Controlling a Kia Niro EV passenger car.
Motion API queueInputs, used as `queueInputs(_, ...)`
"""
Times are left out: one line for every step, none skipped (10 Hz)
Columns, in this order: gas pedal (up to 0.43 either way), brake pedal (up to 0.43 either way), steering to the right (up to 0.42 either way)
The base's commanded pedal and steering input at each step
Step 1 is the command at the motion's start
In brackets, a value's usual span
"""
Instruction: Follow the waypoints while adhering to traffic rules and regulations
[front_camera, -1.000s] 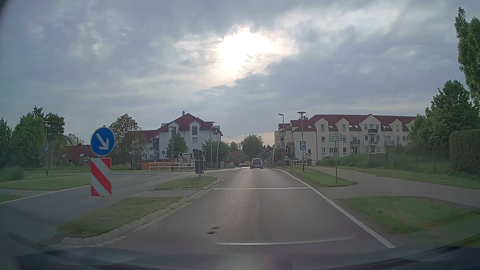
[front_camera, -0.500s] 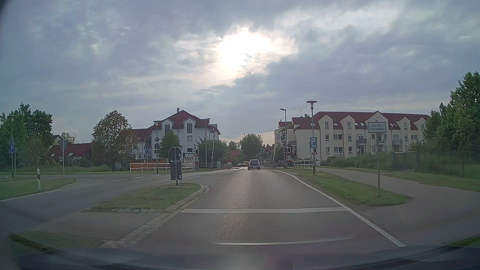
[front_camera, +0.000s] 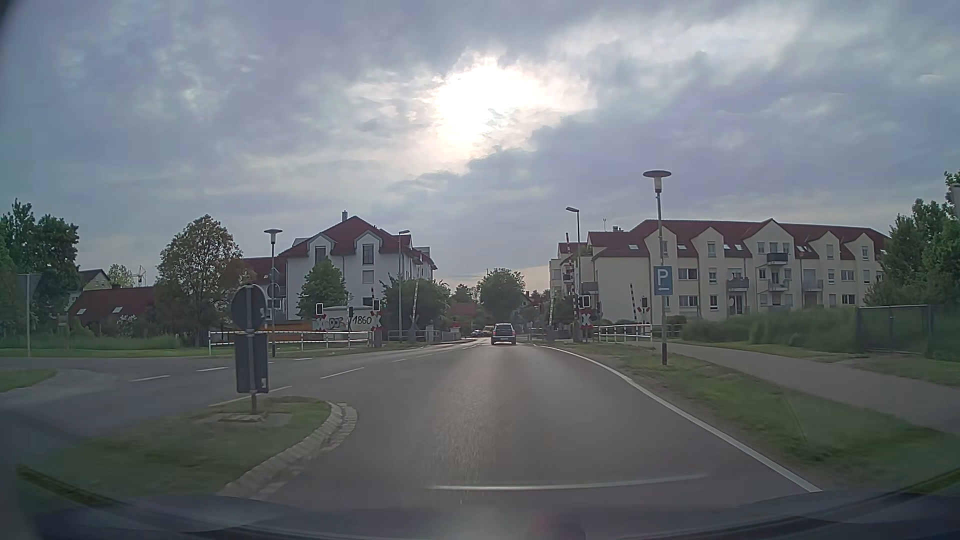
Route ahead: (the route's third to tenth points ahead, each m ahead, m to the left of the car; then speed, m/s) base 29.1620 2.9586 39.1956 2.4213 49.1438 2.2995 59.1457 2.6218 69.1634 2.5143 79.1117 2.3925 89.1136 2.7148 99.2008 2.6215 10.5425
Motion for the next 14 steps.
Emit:
queueInputs(0.150,0.000,0.001)
queueInputs(0.150,0.000,0.001)
queueInputs(0.150,0.000,0.001)
queueInputs(0.150,0.000,0.001)
queueInputs(0.150,0.000,0.001)
queueInputs(0.150,0.000,0.001)
queueInputs(0.150,0.000,0.001)
queueInputs(0.150,0.000,0.001)
queueInputs(0.150,0.000,0.000)
queueInputs(0.150,0.000,-0.001)
queueInputs(0.150,0.000,-0.003)
queueInputs(0.150,0.000,-0.004)
queueInputs(0.150,0.000,-0.004)
queueInputs(0.150,0.000,-0.004)
